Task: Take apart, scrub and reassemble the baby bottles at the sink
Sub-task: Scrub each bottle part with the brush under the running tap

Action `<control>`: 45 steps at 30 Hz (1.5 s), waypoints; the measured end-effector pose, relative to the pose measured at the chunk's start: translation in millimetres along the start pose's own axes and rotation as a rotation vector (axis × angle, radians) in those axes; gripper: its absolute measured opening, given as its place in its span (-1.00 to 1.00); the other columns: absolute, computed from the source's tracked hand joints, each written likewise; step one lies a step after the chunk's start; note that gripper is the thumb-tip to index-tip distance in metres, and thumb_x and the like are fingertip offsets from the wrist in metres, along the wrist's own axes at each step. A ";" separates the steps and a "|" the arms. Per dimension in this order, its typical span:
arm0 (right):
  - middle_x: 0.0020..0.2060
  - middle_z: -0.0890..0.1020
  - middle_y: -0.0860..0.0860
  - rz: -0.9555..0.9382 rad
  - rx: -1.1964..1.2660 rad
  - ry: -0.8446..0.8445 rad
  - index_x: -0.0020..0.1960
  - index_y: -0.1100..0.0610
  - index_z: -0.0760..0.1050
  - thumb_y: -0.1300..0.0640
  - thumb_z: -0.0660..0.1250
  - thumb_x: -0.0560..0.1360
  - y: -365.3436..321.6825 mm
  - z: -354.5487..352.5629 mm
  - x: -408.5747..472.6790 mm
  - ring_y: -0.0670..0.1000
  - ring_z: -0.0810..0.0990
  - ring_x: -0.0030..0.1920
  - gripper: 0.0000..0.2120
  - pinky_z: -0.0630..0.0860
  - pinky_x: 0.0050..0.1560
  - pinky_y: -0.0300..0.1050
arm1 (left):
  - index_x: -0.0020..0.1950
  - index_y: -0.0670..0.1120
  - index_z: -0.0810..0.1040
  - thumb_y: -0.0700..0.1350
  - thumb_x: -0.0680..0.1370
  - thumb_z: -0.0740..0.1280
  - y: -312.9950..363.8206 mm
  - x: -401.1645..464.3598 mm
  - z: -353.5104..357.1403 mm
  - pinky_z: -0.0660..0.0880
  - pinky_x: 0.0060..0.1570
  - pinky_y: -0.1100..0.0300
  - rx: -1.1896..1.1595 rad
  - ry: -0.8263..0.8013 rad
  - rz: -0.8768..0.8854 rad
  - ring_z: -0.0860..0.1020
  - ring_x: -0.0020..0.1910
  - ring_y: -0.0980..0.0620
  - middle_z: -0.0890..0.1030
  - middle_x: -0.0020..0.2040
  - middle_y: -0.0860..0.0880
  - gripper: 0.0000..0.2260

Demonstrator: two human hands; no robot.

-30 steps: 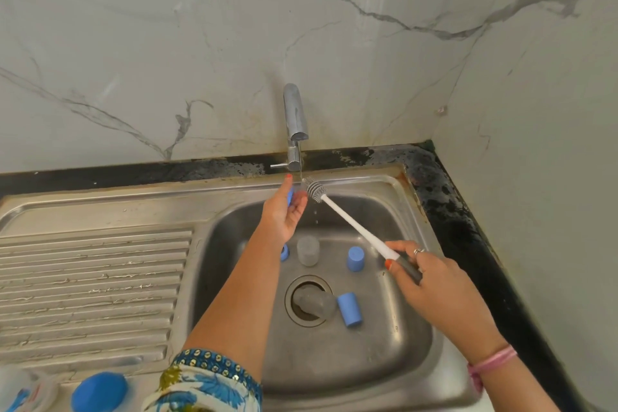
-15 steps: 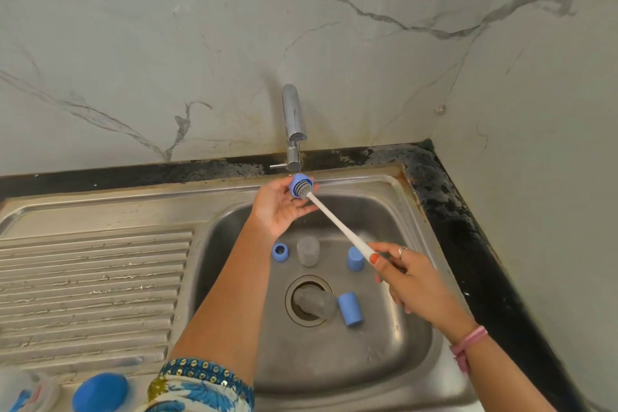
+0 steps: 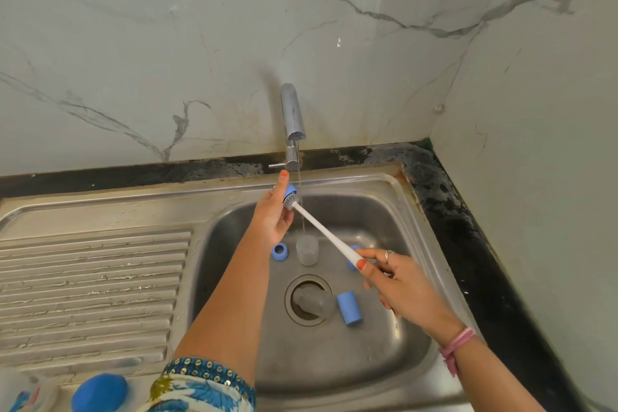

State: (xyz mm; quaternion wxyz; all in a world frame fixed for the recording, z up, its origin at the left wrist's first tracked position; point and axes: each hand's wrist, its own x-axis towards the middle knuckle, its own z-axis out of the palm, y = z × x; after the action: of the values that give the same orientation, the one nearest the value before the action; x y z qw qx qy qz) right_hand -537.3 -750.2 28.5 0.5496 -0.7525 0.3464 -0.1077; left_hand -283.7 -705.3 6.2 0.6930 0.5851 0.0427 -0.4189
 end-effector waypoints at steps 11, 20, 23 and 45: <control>-0.28 0.60 0.04 -0.097 -0.203 0.093 0.19 -0.18 0.53 -0.08 0.24 0.59 14.1 0.5 11.2 -0.02 0.51 -0.32 -0.79 0.54 -0.20 -0.03 | 0.06 -0.14 0.58 0.14 0.46 0.37 14.1 -7.3 7.7 0.54 0.01 0.03 -0.160 -0.123 -0.108 0.59 -0.09 -0.04 0.65 -0.08 -0.08 -0.62; -0.31 0.59 -0.13 -0.097 -0.206 0.097 0.17 -0.13 0.56 -0.03 0.26 0.59 17.4 -7.7 13.7 -0.03 0.48 -0.34 -0.81 0.51 -0.22 -0.10 | 0.08 -0.24 0.52 -0.12 0.58 0.32 2.4 -4.3 1.6 0.61 -0.10 0.06 -0.188 -0.116 -0.055 0.63 -0.02 -0.09 0.63 0.03 -0.23 -0.81; -0.32 0.58 0.04 -0.100 -0.235 0.070 0.14 -0.17 0.55 -0.05 0.26 0.59 17.0 -9.1 14.7 -0.01 0.46 -0.36 -0.83 0.50 -0.24 -0.06 | 0.14 -0.20 0.46 -0.07 0.54 0.18 4.8 -4.3 -0.8 0.53 0.01 -0.13 -0.227 -0.189 -0.097 0.54 0.04 -0.16 0.56 0.04 -0.22 -0.73; -0.38 0.58 0.00 0.118 0.269 -0.025 0.11 -0.02 0.57 0.08 0.27 0.60 9.0 -14.9 6.9 -0.06 0.35 -0.56 -0.86 0.25 -0.61 -0.24 | 0.17 -0.28 0.47 -0.16 0.57 0.28 4.7 -1.2 12.5 0.59 -0.02 -0.02 -0.306 -0.192 -0.052 0.62 0.03 -0.16 0.64 -0.04 -0.24 -0.75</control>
State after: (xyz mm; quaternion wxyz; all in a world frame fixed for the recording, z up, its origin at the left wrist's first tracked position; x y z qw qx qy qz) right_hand -543.9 -767.2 24.4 0.6551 -0.6518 0.3654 -0.1113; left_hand -286.9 -715.4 14.4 0.7638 0.4290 0.0544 -0.4792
